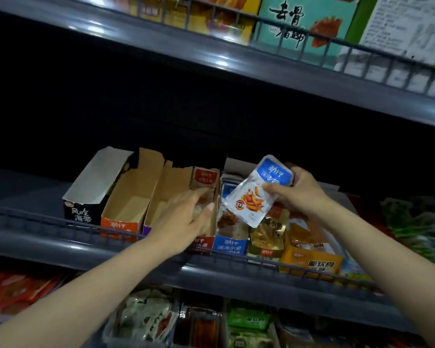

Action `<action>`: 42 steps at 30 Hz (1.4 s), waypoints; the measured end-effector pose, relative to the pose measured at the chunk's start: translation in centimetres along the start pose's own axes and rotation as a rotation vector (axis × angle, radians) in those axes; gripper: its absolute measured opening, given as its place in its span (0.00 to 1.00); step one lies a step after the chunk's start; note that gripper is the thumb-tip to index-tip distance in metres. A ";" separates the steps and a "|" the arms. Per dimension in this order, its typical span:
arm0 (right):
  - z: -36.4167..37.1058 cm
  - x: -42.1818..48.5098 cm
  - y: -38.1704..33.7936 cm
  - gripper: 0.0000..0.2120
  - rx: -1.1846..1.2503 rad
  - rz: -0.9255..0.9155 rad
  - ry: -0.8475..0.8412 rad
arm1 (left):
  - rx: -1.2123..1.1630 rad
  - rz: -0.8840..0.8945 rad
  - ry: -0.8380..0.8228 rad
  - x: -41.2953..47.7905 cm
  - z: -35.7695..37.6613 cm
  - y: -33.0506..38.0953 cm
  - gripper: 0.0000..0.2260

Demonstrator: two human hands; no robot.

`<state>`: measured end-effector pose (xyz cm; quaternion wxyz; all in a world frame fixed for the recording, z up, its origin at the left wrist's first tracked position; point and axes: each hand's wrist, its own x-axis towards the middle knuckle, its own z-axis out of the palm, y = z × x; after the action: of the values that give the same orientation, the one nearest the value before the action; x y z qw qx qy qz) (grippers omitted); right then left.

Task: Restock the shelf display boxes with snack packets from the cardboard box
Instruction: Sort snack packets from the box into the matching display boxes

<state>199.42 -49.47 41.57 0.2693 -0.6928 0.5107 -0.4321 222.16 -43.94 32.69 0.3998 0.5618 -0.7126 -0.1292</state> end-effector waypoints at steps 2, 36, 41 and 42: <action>0.6 1.5 0.1 0.13 -0.052 -0.044 -0.008 | 0.174 -0.009 -0.002 0.6 0.4 -1.3 0.26; 5.4 3.5 4.2 0.42 -0.992 -0.285 -0.397 | 0.186 0.162 -0.108 -0.4 3.2 -2.3 0.14; 5.0 2.5 3.5 0.34 -0.959 -0.327 -0.364 | 0.212 0.167 -0.063 -1.2 2.8 -1.9 0.20; 4.9 2.0 3.3 0.32 -0.931 -0.339 -0.344 | 0.216 0.188 -0.048 -1.5 2.7 -1.8 0.21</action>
<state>202.33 -52.76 37.21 -0.0608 -0.8731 0.4776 -0.0769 221.55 -43.88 29.12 0.3304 0.5290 -0.7812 -0.0271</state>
